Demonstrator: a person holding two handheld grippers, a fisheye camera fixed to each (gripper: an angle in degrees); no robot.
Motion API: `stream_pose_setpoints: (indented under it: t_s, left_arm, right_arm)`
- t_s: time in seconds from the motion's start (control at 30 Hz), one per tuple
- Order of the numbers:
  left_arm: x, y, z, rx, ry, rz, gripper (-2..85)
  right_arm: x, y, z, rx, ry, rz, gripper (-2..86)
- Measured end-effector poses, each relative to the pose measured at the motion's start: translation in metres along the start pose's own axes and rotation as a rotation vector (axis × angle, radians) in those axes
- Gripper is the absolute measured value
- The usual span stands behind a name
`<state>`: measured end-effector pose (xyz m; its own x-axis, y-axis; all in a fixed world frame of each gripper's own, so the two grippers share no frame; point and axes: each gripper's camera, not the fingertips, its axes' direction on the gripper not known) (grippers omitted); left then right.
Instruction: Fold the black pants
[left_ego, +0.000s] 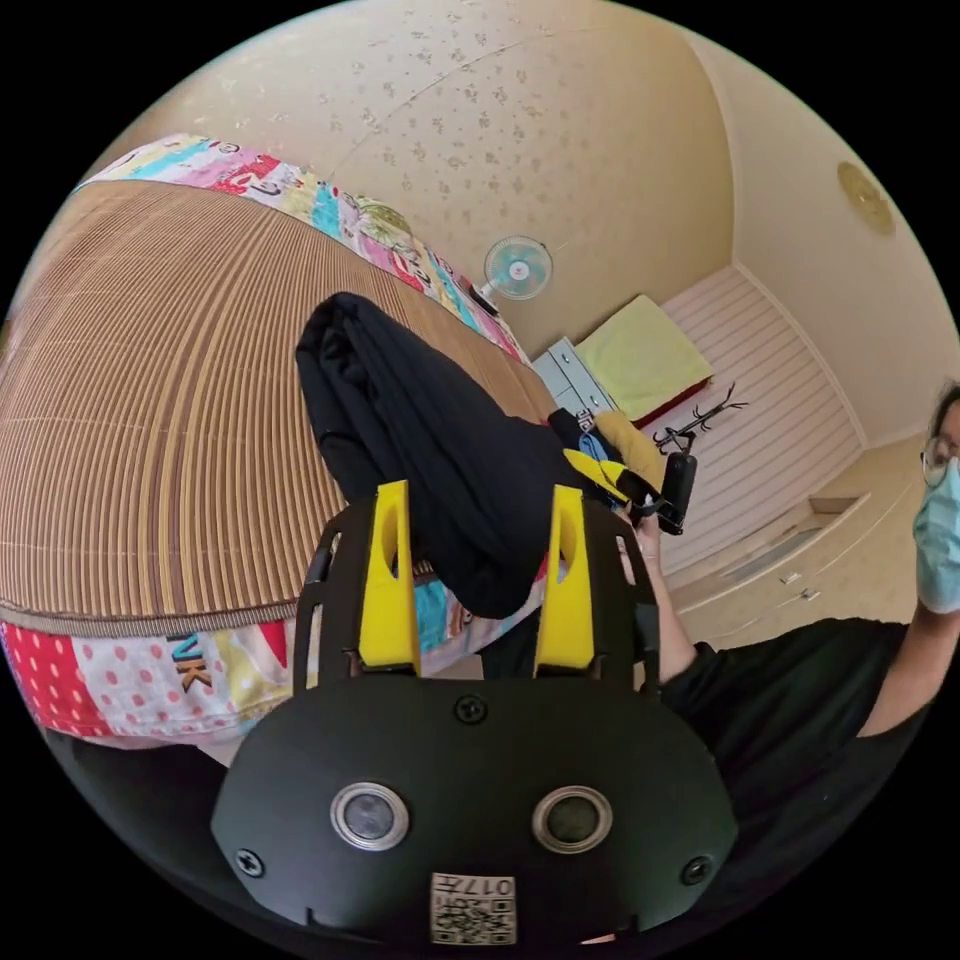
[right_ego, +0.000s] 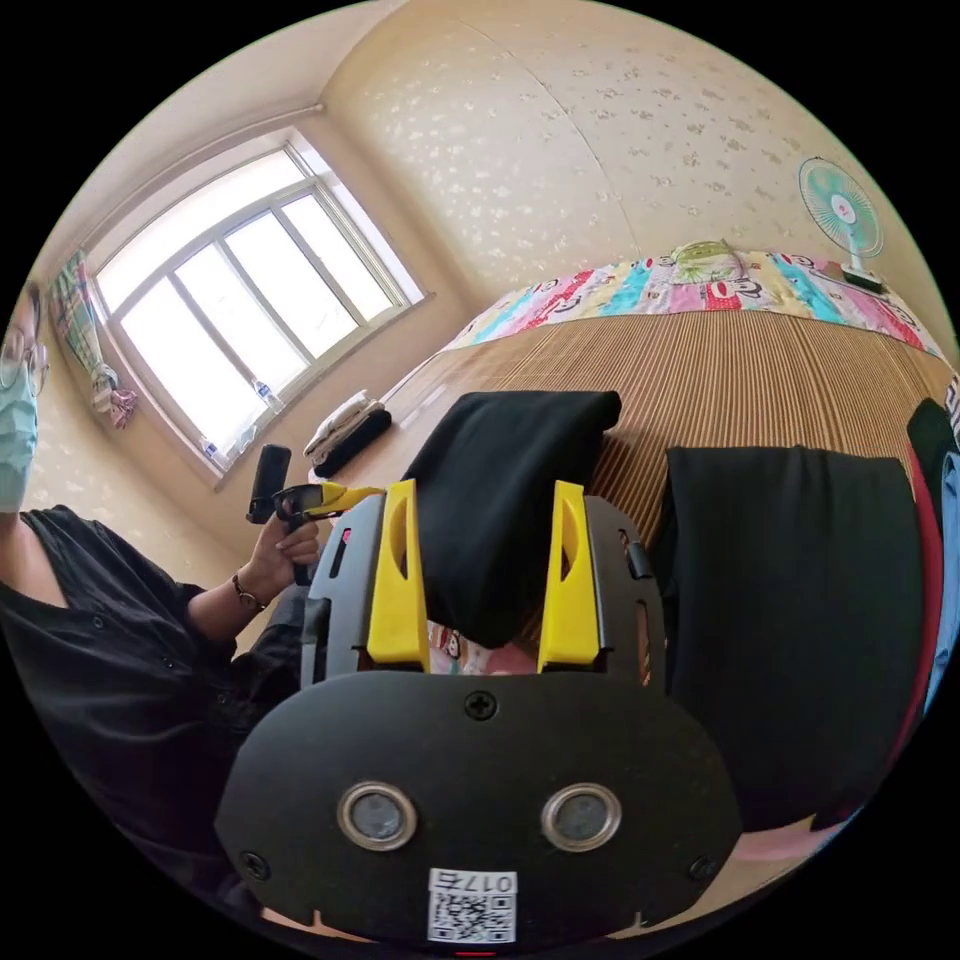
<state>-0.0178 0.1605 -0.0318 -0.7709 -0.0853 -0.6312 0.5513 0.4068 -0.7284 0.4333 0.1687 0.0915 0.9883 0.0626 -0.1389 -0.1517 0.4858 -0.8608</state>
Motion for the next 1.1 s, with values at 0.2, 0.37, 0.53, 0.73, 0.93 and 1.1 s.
stream_pose_setpoints:
  t_s: [0.2, 0.37, 0.53, 0.73, 0.93, 1.1]
  left_arm:
    - [-0.033, -0.049, 0.043, -0.047, -0.078, -0.141, 25.3]
    - [-0.033, -0.054, 0.054, -0.053, -0.072, -0.203, 26.9]
    - [-0.034, -0.060, 0.061, -0.036, 0.068, -0.269, 24.6]
    - [-0.011, -0.075, 0.070, -0.084, 0.094, -0.233, 19.1]
    - [0.025, -0.093, 0.021, -0.086, 0.037, -0.165, 14.7]
    - [0.050, -0.109, -0.066, -0.038, -0.018, -0.102, 13.9]
  right_arm:
    - [0.080, -0.028, 0.045, -0.186, -0.130, 0.134, 21.8]
    - [0.107, -0.012, 0.052, -0.285, -0.039, 0.159, 23.1]
    - [0.153, 0.016, 0.036, -0.287, -0.186, 0.245, 22.5]
    - [0.169, 0.043, 0.008, -0.317, -0.267, 0.236, 18.4]
    - [0.158, 0.069, -0.018, -0.263, -0.511, 0.222, 12.6]
    - [0.090, 0.058, -0.007, -0.273, -0.576, 0.099, 10.7]
